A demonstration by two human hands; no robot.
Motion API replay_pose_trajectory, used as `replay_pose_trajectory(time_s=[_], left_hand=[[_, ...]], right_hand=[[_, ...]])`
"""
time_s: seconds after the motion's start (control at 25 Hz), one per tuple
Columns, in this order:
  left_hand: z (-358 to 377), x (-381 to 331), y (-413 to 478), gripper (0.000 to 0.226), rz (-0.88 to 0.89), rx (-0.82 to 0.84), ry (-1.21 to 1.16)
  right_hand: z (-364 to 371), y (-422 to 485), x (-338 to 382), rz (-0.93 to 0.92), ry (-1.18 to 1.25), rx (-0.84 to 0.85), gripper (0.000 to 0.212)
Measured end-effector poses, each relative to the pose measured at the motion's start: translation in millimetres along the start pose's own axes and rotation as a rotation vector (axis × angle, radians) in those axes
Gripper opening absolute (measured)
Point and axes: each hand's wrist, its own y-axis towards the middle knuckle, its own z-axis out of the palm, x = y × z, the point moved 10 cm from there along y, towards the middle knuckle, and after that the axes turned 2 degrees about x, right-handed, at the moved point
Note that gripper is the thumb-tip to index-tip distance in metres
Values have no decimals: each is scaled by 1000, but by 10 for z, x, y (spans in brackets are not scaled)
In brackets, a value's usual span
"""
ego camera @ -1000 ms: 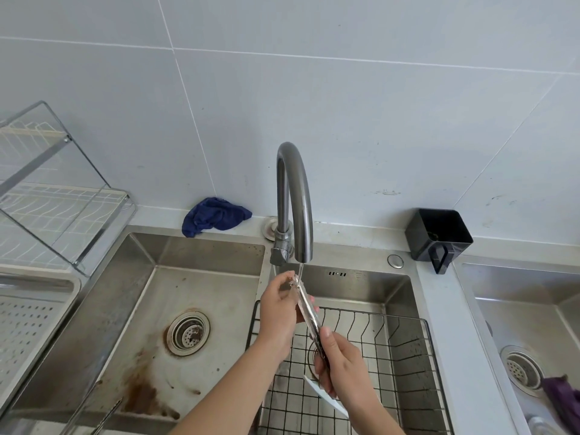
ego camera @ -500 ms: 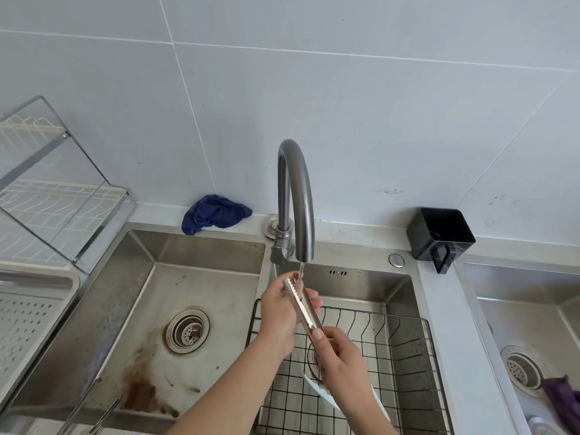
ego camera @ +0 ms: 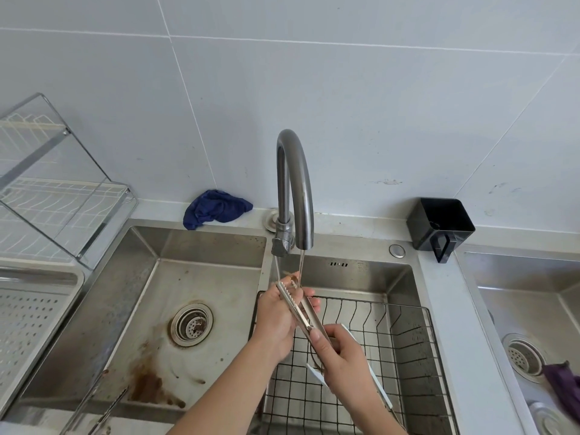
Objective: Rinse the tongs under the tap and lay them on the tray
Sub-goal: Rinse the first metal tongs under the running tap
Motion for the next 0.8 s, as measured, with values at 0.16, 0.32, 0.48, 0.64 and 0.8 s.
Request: replay_pose_trajectory(time_s=[0.16,0.32,0.48,0.64,0.8], left_hand=[[-6,-24,-5,19,-24,-97,-71],[-4,-10,-4,23,-50,-105,-86],[28,5,3,23,-55,-42,-88],[8,-13,48,13,-41,-75,-140],[24,-6,62,24,-111,-71,-193]], right_hand=[[38,-19,10,-8,12,7,44],[27,-24,-19,-13,10,-18,53],[0,-8,-49,19,73,-24,54],[48,5,-29,51,90,7,58],[105,-22,17,50,111,33,46]])
